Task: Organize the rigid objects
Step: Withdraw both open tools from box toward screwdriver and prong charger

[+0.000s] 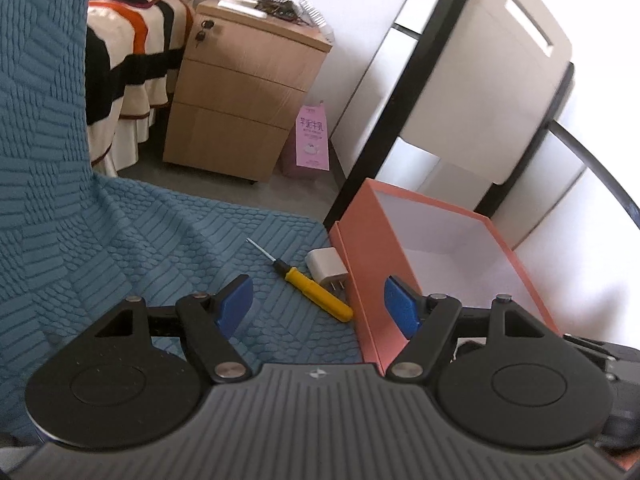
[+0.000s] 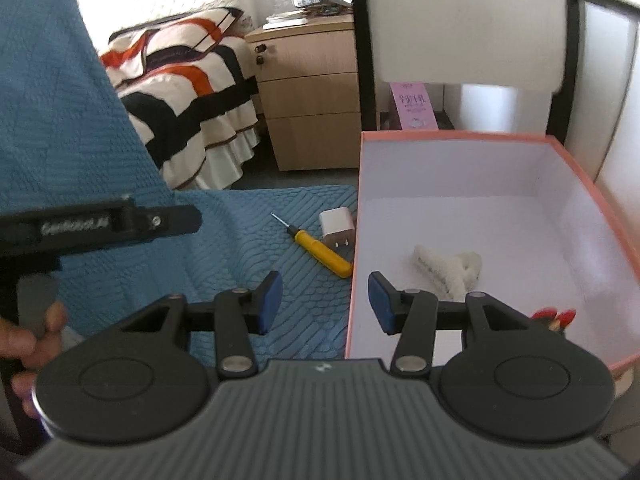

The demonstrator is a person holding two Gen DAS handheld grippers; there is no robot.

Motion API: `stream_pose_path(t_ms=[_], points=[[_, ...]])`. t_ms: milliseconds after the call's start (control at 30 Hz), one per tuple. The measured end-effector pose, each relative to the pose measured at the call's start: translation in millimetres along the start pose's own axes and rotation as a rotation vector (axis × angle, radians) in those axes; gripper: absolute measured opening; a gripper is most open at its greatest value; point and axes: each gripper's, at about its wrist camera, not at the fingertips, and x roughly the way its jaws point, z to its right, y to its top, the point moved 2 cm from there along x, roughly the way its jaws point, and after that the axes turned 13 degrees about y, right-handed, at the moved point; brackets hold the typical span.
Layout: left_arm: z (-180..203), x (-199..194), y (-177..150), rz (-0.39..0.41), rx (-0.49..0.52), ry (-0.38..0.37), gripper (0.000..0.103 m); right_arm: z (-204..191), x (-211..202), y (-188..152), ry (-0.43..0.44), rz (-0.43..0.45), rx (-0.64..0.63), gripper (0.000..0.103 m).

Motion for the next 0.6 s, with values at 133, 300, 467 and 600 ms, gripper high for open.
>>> stream_pose_path(t_ms=[133,300,467,600], points=[[-9,32,4,-0.05,-0.068,-0.008,0.077,1,16,3,0.005,-0.053,-0.048,0.05],[-17,70,6,-0.155,-0.075,-0.002,0.077,-3,35,9,0.034,-0.121,-0.187,0.05],[-27,101,8,-0.242,-0.132,-0.012,0.076,-7,59,18,0.053,-0.199,-0.333,0.05],[-31,122,16,-0.274,-0.171,-0.011,0.076,-5,79,28,0.065,-0.249,-0.425,0.05]])
